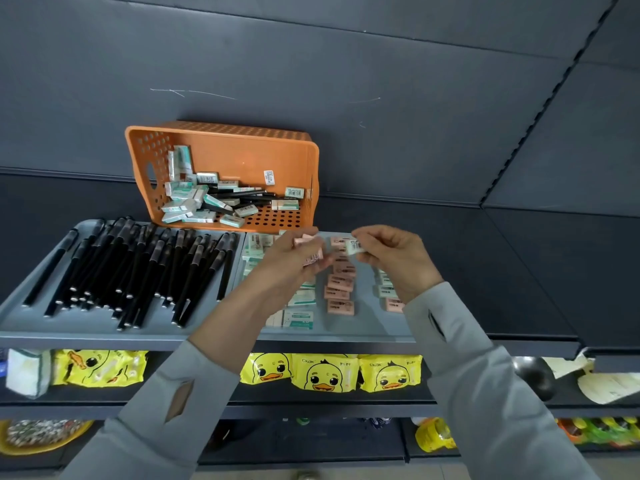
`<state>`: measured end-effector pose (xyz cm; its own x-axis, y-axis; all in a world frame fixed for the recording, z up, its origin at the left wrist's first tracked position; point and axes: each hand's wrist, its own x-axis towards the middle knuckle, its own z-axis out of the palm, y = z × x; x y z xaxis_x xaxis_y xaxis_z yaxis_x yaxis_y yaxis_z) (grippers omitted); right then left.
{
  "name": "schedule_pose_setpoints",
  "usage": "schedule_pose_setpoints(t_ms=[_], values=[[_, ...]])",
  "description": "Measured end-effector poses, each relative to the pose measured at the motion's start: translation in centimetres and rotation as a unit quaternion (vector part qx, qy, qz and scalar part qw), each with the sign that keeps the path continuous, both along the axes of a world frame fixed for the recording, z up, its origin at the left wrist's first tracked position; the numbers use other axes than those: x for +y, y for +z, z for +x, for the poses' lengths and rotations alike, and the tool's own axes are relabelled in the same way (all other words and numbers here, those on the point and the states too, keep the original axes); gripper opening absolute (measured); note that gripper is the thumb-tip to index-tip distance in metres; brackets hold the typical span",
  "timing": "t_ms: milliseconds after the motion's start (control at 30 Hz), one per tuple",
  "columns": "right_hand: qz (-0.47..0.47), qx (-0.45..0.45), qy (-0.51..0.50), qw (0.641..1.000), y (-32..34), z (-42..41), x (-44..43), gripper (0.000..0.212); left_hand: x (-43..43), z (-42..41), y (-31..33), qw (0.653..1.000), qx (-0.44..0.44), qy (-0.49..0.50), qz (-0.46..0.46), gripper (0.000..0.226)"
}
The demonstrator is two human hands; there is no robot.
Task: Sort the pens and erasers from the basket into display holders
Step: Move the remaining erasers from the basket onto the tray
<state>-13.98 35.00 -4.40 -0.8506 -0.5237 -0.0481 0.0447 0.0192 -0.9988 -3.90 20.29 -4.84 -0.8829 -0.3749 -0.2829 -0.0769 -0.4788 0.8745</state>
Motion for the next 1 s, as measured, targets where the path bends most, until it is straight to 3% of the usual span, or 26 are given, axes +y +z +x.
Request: schedule_pose_setpoints(t_ms=[67, 167, 633, 1000], values=[[-0.019, -0.059, 0.008, 0.998, 0.0, -0.8, 1.3, 0.018, -0.7, -0.1, -0.1, 0.997, 0.007, 0.022, 0.068, 0.036], [-0.021, -0.086, 0.022, 0.996, 0.1, -1.8, 3.0, 0.030, -0.9, -0.1, -0.1, 0.998, 0.009, 0.018, 0.068, 0.039], [-0.010, -0.039, -0.030, 0.999, -1.6, -3.4, 6.4, 0.009, 1.2, -2.4, -0.2, 0.993, 0.004, 0.006, 0.114, 0.036], [0.020, 0.038, -0.013, 0.999, -2.8, -4.6, 7.0, 0.027, 2.0, -3.6, -0.2, 0.993, -0.006, 0.016, 0.115, 0.043]])
